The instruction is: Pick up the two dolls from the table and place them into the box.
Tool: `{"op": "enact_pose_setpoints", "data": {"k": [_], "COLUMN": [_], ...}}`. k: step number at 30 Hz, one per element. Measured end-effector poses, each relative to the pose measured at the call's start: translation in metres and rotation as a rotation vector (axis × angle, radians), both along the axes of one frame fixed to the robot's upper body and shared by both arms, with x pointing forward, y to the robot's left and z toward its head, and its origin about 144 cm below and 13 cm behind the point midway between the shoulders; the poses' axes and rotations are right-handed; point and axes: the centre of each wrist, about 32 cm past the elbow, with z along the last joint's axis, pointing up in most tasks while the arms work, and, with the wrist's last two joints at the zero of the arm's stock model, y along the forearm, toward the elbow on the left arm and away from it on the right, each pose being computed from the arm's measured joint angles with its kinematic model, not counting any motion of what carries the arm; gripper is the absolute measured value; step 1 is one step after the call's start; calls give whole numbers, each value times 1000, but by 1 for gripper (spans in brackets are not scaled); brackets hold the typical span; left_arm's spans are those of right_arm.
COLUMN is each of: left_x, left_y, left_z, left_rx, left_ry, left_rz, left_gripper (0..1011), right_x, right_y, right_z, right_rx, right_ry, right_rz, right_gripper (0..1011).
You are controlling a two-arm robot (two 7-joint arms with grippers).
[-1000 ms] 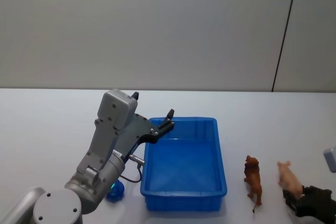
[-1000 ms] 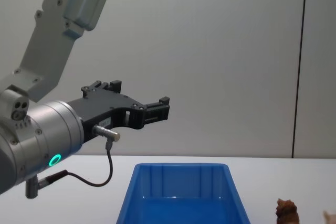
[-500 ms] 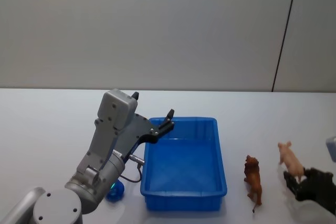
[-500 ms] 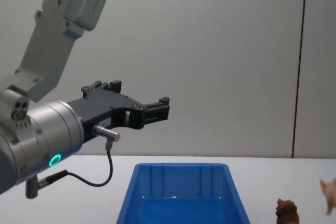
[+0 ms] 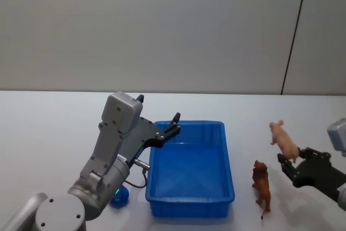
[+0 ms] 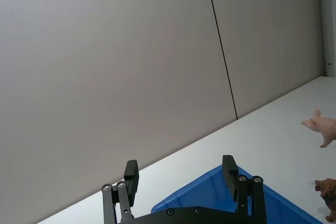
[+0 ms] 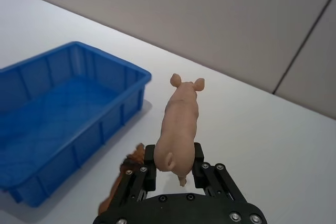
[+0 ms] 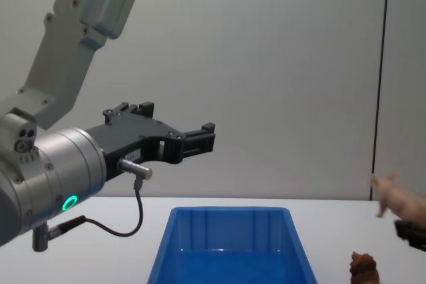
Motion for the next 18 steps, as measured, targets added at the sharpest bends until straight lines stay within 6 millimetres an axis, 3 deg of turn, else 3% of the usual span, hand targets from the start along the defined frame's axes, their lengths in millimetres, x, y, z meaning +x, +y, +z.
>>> {"op": "enact_pose_setpoints", "data": {"k": [18], "left_x": [0], "left_y": [0], "left_z": [0], "left_rx": [0], "left_ry": [0], "left_rz": [0], "left_gripper": [1001], "right_x": [23], "right_y": [43], "right_z": [11], "right_rx": [-19], "right_ry": [30], "right_rz": [254], "right_gripper": [369]}}
